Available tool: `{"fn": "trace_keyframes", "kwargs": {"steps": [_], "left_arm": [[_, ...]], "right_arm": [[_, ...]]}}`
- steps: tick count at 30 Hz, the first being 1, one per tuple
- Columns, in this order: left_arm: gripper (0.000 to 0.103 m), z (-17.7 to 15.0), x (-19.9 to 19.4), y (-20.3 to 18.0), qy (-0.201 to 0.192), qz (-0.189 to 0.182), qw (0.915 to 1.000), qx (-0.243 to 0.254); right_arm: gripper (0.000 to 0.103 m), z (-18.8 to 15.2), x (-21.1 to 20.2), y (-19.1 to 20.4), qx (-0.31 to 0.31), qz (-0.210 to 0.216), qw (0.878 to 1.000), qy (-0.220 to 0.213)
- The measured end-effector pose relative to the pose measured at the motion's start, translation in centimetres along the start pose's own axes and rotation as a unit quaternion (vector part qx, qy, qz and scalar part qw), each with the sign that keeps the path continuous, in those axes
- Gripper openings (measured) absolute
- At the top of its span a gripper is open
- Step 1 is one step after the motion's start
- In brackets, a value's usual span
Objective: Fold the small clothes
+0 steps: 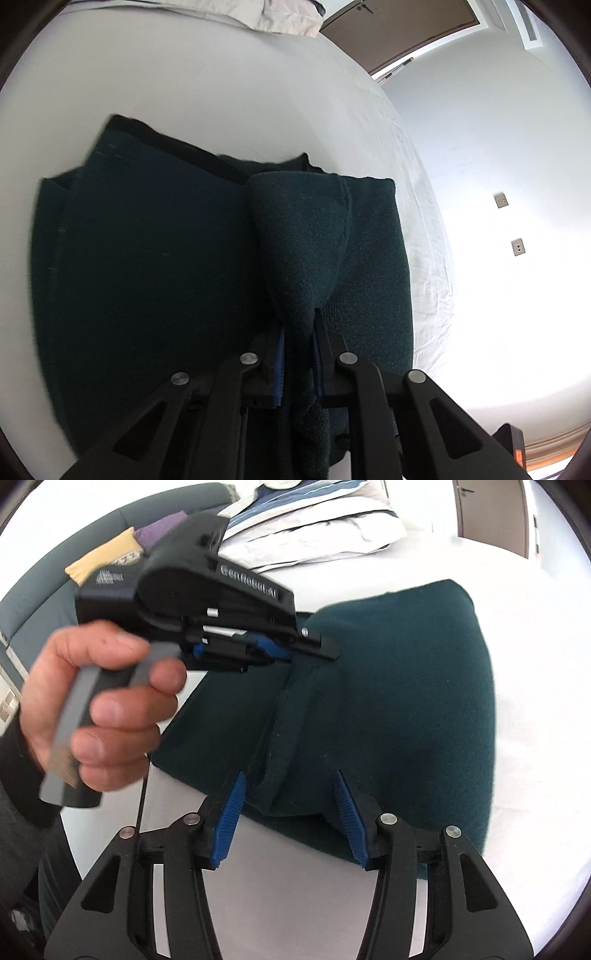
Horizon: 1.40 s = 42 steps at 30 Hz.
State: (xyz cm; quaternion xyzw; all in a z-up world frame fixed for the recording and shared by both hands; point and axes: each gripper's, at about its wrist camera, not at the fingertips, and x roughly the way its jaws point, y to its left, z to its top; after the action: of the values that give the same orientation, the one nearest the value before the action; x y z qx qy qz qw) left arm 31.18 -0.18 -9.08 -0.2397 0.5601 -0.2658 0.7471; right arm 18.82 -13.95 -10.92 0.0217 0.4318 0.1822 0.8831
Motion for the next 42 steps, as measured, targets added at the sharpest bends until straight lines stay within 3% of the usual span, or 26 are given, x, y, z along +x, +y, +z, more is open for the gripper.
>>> {"fn": "trace_keyframes", "kwargs": {"steps": [5, 10, 17, 21, 30, 33, 35, 38, 42], "left_arm": [[0.013, 0.2, -3.3, 1.5, -0.009, 0.008, 0.9998, 0.015], [0.013, 0.9, -5.8, 3.3, -0.007, 0.022, 0.9995, 0.021], [0.013, 1.8, -6.9, 7.4, 0.01, 0.014, 0.9998, 0.002], [0.013, 1.8, -7.1, 8.1, 0.011, 0.015, 0.9998, 0.005], [0.016, 0.3, -6.4, 10.6, 0.005, 0.023, 0.9995, -0.023], [0.023, 0.1, -6.5, 10.6, -0.017, 0.031, 0.9991, -0.025], [0.03, -0.1, -7.8, 10.4, -0.047, 0.061, 0.9968, -0.022], [0.03, -0.9, -10.9, 9.2, -0.104, 0.115, 0.9879, -0.002], [0.029, -3.7, -12.7, 5.6, -0.138, 0.125, 0.9807, 0.062]], "right_arm": [[0.048, -0.7, -1.3, 2.7, -0.028, 0.03, 0.999, -0.015], [0.048, -0.8, -3.1, 2.7, -0.023, 0.047, 0.998, -0.03], [0.048, -1.3, -2.6, 1.6, -0.036, 0.034, 0.999, -0.011], [0.048, -0.2, -0.3, 0.3, -0.029, 0.027, 0.999, 0.004], [0.048, -2.5, 2.2, 0.0, -0.024, 0.03, 0.998, 0.045], [0.049, -2.8, 2.0, -0.4, -0.026, 0.025, 0.998, 0.043], [0.048, -2.9, 1.0, -0.7, -0.021, 0.038, 0.998, 0.044], [0.048, -3.1, -1.6, -1.9, -0.004, 0.056, 0.998, 0.031], [0.048, -2.7, -5.2, -5.8, 0.022, 0.044, 0.999, -0.013]]}}
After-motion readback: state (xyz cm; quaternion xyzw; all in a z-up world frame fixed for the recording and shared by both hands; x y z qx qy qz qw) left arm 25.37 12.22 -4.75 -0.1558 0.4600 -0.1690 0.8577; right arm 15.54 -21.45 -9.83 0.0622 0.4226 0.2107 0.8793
